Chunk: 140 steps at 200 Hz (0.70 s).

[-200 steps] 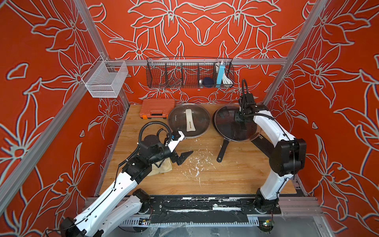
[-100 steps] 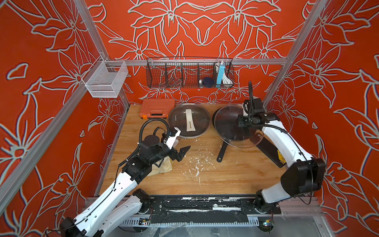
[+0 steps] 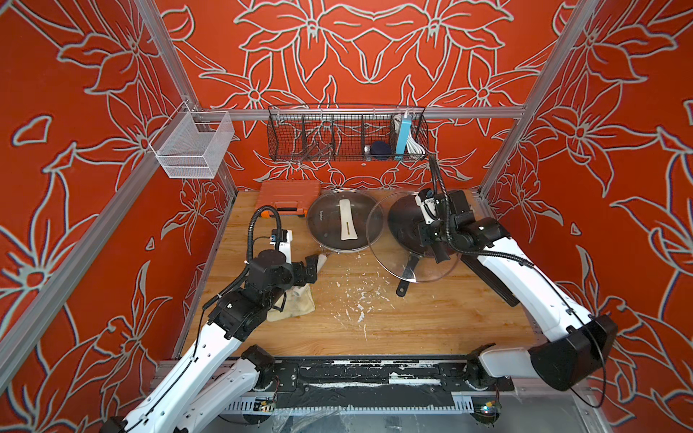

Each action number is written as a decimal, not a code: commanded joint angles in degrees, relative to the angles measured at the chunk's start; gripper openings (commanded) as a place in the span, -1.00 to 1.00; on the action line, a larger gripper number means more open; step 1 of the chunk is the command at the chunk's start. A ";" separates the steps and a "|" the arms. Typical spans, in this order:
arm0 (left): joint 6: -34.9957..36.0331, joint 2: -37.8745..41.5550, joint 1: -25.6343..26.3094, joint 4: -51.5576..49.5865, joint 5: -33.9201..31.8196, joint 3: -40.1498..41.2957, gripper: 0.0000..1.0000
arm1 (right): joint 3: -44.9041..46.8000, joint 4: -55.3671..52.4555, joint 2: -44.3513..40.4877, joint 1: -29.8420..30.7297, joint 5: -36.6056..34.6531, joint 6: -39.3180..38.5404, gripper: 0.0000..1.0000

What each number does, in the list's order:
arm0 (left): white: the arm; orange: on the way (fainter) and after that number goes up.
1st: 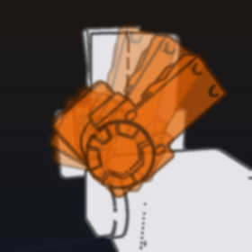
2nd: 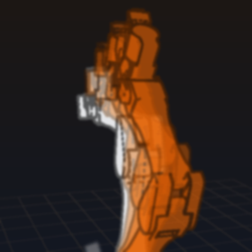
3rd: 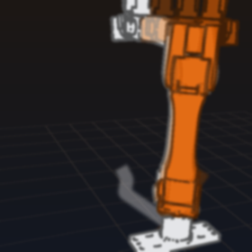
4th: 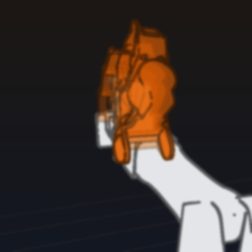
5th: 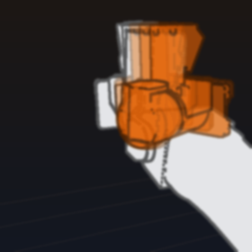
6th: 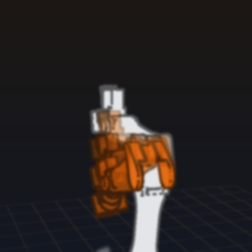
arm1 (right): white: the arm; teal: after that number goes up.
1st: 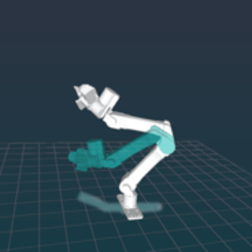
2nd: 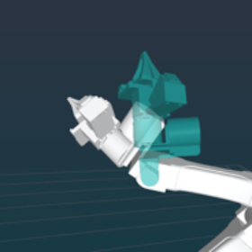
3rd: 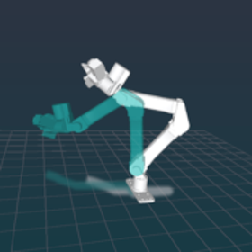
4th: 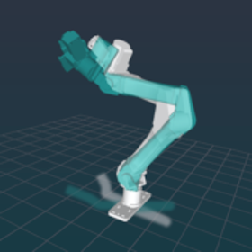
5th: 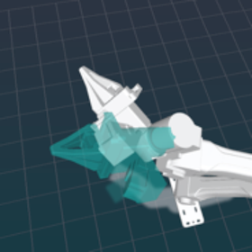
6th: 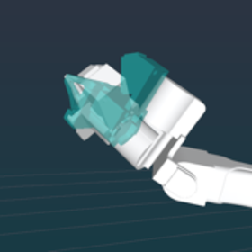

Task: Wipe the pot lid with a cloth
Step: Pick up the cleaning item at the center of the board.

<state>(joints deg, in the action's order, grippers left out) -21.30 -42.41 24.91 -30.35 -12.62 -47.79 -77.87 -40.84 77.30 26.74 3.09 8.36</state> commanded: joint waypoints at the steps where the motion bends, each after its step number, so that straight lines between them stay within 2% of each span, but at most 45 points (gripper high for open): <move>1: -8.80 -1.71 -4.68 -7.92 -2.24 -1.70 0.98 | -0.82 8.43 -3.18 2.18 2.19 -2.27 -1.00; 36: -15.23 -4.74 -14.20 -9.36 -0.14 -1.44 0.98 | -0.91 10.92 -3.04 4.62 4.11 -2.89 -1.00; 65: -18.69 -9.46 -19.75 -9.91 5.06 0.50 0.98 | -1.62 11.35 -2.54 5.88 5.38 -3.17 -1.00; 98: -24.28 -13.83 -21.48 -9.69 7.00 4.10 0.98 | -1.04 11.76 -3.48 6.80 6.04 -3.96 -1.00; 140: -27.26 -24.05 -21.83 -8.53 8.45 5.87 0.91 | 0.04 12.45 -5.17 6.93 5.44 -4.53 -1.00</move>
<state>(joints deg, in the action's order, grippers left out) -44.73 -63.09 3.62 -38.54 -5.43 -42.37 -76.73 -36.60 76.44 33.43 8.08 5.32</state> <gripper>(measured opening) 0.976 0.332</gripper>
